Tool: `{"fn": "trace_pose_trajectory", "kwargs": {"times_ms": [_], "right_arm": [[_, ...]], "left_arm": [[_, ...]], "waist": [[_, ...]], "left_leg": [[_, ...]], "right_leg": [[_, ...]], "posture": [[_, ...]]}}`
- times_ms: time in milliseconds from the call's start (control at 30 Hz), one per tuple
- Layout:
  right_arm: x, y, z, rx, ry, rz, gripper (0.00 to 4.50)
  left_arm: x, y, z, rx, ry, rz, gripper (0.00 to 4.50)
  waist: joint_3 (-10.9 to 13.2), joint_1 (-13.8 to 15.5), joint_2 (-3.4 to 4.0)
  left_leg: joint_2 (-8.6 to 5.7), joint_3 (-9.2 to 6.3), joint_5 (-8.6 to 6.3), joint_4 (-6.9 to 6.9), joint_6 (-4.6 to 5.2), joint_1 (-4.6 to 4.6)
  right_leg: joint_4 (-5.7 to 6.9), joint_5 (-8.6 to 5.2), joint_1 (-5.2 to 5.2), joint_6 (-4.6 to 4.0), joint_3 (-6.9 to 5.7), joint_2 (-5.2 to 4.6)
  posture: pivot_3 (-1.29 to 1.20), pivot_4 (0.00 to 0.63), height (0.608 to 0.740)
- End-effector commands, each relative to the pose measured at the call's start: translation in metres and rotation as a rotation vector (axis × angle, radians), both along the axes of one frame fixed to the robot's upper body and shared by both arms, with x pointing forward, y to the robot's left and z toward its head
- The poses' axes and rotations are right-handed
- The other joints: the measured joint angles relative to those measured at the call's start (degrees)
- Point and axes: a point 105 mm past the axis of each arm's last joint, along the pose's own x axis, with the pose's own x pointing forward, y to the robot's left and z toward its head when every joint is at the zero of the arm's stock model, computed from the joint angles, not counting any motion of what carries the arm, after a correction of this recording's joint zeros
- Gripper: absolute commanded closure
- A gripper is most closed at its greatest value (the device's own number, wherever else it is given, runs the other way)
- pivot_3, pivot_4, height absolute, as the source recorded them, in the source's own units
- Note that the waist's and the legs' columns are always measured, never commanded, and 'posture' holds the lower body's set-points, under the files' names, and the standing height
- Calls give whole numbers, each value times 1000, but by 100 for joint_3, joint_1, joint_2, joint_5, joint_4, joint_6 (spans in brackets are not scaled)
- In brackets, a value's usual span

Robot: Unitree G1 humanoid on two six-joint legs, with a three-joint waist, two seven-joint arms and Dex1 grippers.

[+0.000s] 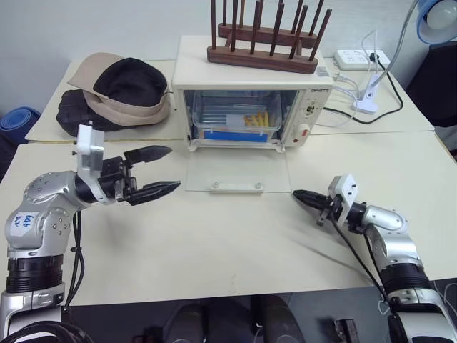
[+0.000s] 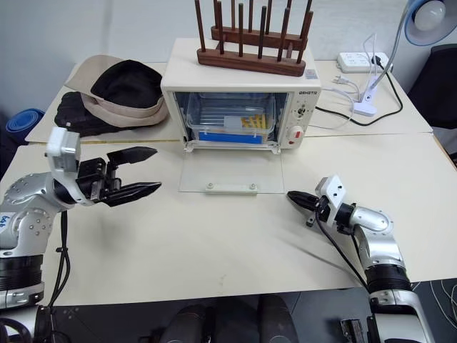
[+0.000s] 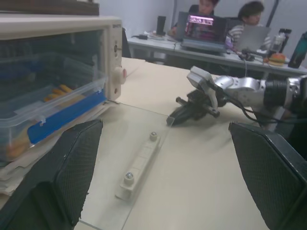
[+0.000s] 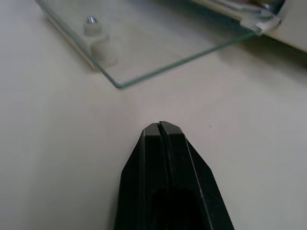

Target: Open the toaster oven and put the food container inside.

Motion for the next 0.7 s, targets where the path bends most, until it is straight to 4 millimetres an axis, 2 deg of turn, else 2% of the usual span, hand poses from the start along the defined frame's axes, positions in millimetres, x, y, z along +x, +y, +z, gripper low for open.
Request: {"fn": "trace_pose_trajectory", "kwargs": {"times_ms": [33, 200, 267, 333, 433, 533, 633, 700], "right_arm": [[-1, 9, 51, 170, -152, 16, 4500], [-7, 8, 96, 329, -261, -6, 4500], [-16, 8, 114, 345, -293, 18, 4500], [-25, 9, 122, 325, -305, 35, 4500], [-48, 15, 108, 126, -322, 112, 4500], [-75, 22, 80, -15, -235, 225, 3600], [-90, 12, 51, -80, -144, 239, 2610], [-94, 5, 40, -107, -120, 232, 1894]], "left_arm": [[-2, 14, 7, -19, -47, 72, 33], [0, 30, -5, 29, -61, 168, 33], [0, 40, -17, 98, -65, 219, 33], [-1, 45, -26, 152, -68, 249, 33], [-6, 51, -45, 250, -83, 279, 33], [-14, 58, -62, 302, -64, 293, 0], [-19, 62, -70, 320, -52, 314, 0], [-22, 63, -72, 322, -45, 322, 0]], "waist": [[0, 5, 1], [1, 21, 1], [1, 28, 2], [1, 36, 3], [1, 82, 3], [1, 146, 3], [0, 159, 0], [0, 164, 0]], "left_leg": [[2, 0, -1, 0, -2, 0], [3, 0, 0, 0, -6, 0], [2, 0, 0, 0, -6, -1], [2, 0, -2, -2, -5, -3], [3, 1, -9, -2, -1, -5], [2, 10, -21, -4, 7, -3], [1, 22, -26, -1, 13, -2], [2, 23, -27, 2, 16, 4]], "right_leg": [[1, 0, -1, 0, 0, 2], [1, 0, -2, -2, -1, 2], [-1, 0, -1, -2, -1, 1], [-4, 0, -2, -3, -1, 1], [-9, 0, -2, -3, -2, 2], [-15, -1, -3, -4, -3, 2], [-20, 0, -1, -3, -5, 1], [-16, 0, 3, -3, -4, -2]], "posture": [[0, 150, 740], [0, 150, 740], [0, 150, 740], [0, 150, 740], [0, 150, 740], [0, 150, 740], [0, 150, 740], [0, 150, 740]]}}
